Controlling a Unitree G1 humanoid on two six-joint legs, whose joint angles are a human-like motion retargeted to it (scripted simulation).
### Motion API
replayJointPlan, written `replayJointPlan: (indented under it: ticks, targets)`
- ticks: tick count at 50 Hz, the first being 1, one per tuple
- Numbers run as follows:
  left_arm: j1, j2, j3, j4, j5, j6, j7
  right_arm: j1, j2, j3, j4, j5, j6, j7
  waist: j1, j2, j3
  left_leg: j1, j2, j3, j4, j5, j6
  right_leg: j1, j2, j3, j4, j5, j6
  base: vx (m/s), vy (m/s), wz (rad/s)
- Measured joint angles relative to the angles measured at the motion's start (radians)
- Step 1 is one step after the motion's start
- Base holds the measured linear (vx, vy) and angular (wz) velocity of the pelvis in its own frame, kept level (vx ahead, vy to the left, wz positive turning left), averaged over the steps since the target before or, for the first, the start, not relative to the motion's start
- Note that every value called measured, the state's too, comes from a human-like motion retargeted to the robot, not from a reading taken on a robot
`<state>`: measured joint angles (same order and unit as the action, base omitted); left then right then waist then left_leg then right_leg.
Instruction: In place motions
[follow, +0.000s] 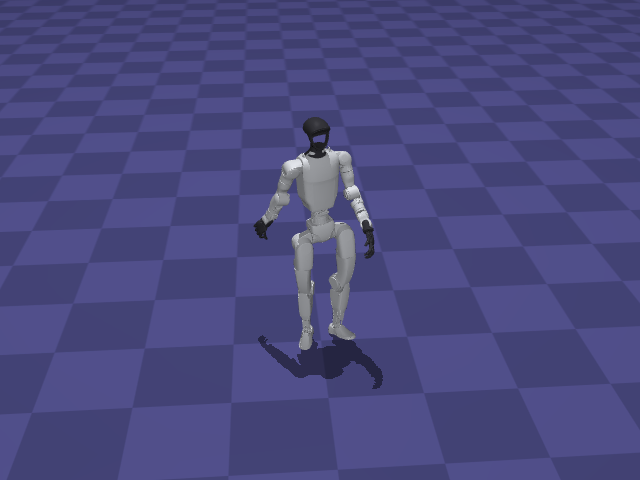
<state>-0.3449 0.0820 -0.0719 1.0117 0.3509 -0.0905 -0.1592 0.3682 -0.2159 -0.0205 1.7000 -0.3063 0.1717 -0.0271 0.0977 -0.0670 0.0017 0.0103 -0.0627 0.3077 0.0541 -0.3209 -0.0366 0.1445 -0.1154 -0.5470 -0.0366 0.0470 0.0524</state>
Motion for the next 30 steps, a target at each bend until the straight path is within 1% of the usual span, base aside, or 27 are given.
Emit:
replayJointPlan:
  ticks: [3, 5, 8, 10, 12, 13, 15, 17, 19, 20, 23, 25, 27, 30]
  targets:
    - [0.090, 0.018, 0.010, 0.036, 0.036, -0.001, 0.028, -0.120, 0.018, 0.073, 0.000, 0.026, -0.014, -0.011, 0.007, 0.016, -0.007, 0.017, 0.011, 0.035, -0.009, -0.002, -0.001, -0.015, 0.012, 0.036, 0.006, 0.002, -0.009, 0.01, 0.01, -0.67]
    - [0.161, 0.026, 0.032, 0.106, 0.065, 0.012, 0.022, -0.228, 0.039, 0.128, 0.000, 0.023, -0.048, 0.012, 0.003, 0.024, -0.009, 0.034, 0.019, 0.062, -0.017, -0.003, -0.003, -0.023, 0.021, 0.060, 0.009, 0.003, -0.016, -0.01, -0.02, -0.70]
    - [0.279, 0.029, 0.100, 0.284, 0.103, 0.042, 0.039, -0.394, 0.085, 0.210, -0.050, 0.001, -0.122, 0.078, -0.006, 0.034, -0.011, 0.058, 0.031, 0.105, -0.025, -0.005, -0.010, -0.036, 0.034, 0.101, 0.015, 0.005, -0.027, -0.01, -0.06, -0.76]
    - [0.359, 0.029, 0.166, 0.446, 0.098, 0.050, 0.109, -0.473, 0.124, 0.269, -0.160, -0.007, -0.156, 0.128, -0.015, 0.037, -0.011, 0.069, 0.039, 0.131, -0.028, -0.005, -0.016, -0.046, 0.043, 0.128, 0.018, 0.008, -0.034, 0.01, -0.09, -0.75]
    - [0.431, 0.032, 0.236, 0.627, 0.014, 0.040, 0.239, -0.541, 0.165, 0.332, -0.291, -0.010, -0.182, 0.172, -0.029, 0.037, -0.012, 0.079, 0.046, 0.154, -0.030, -0.004, -0.022, -0.056, 0.052, 0.153, 0.020, 0.009, -0.040, 0.01, -0.12, -0.67]
    - [0.486, 0.036, 0.264, 0.673, -0.044, 0.046, 0.293, -0.574, 0.182, 0.357, -0.351, -0.017, -0.197, 0.187, -0.034, 0.036, -0.012, 0.083, 0.050, 0.165, -0.031, -0.004, -0.025, -0.061, 0.056, 0.165, 0.022, 0.009, -0.043, 0.02, -0.12, -0.61]
    - [0.614, 0.037, 0.322, 0.688, -0.156, 0.074, 0.371, -0.642, 0.208, 0.405, -0.464, -0.031, -0.228, 0.217, -0.046, 0.035, -0.010, 0.090, 0.058, 0.186, -0.033, -0.003, -0.030, -0.073, 0.064, 0.190, 0.027, 0.011, -0.046, 0.02, -0.11, -0.57]
    - [0.717, 0.027, 0.388, 0.688, -0.199, 0.055, 0.398, -0.694, 0.217, 0.445, -0.572, -0.050, -0.256, 0.242, -0.055, 0.036, -0.011, 0.093, 0.065, 0.205, -0.035, -0.002, -0.035, -0.084, 0.072, 0.211, 0.031, 0.012, -0.048, 0.00, -0.06, -0.52]
    - [0.793, 0.022, 0.426, 0.688, -0.180, 0.027, 0.360, -0.727, 0.208, 0.476, -0.672, -0.074, -0.288, 0.249, -0.062, 0.039, -0.012, 0.095, 0.071, 0.218, -0.037, -0.001, -0.037, -0.093, 0.078, 0.225, 0.033, 0.013, -0.050, -0.03, -0.02, -0.39]
    - [0.822, 0.023, 0.431, 0.688, -0.162, 0.027, 0.328, -0.740, 0.200, 0.490, -0.716, -0.086, -0.307, 0.244, -0.065, 0.040, -0.012, 0.095, 0.073, 0.223, -0.038, -0.001, -0.038, -0.096, 0.080, 0.231, 0.033, 0.014, -0.050, -0.04, -0.01, -0.20]
    - [0.859, 0.038, 0.406, 0.688, -0.064, 0.110, 0.200, -0.740, 0.168, 0.509, -0.784, -0.128, -0.356, 0.178, -0.073, 0.037, -0.016, 0.089, 0.075, 0.220, -0.038, 0.000, -0.038, -0.100, 0.081, 0.230, 0.033, 0.012, -0.048, 0.00, -0.01, 0.07]
    - [0.846, 0.053, 0.373, 0.688, -0.008, 0.158, 0.148, -0.709, 0.153, 0.504, -0.785, -0.161, -0.360, 0.119, -0.077, 0.031, -0.021, 0.082, 0.074, 0.211, -0.036, 0.000, -0.036, -0.097, 0.077, 0.219, 0.031, 0.009, -0.046, 0.02, -0.03, 0.37]
    - [0.792, 0.068, 0.337, 0.688, 0.004, 0.156, 0.189, -0.649, 0.141, 0.483, -0.750, -0.186, -0.341, 0.088, -0.079, 0.024, -0.026, 0.074, 0.071, 0.196, -0.032, 0.000, -0.034, -0.091, 0.072, 0.202, 0.029, 0.007, -0.043, 0.04, -0.01, 0.51]
    - [0.648, 0.074, 0.298, 0.688, -0.003, 0.137, 0.299, -0.531, 0.129, 0.417, -0.637, -0.201, -0.296, 0.076, -0.075, 0.014, -0.030, 0.060, 0.063, 0.168, -0.024, 0.000, -0.028, -0.077, 0.059, 0.169, 0.024, 0.004, -0.036, 0.01, 0.02, 0.58]
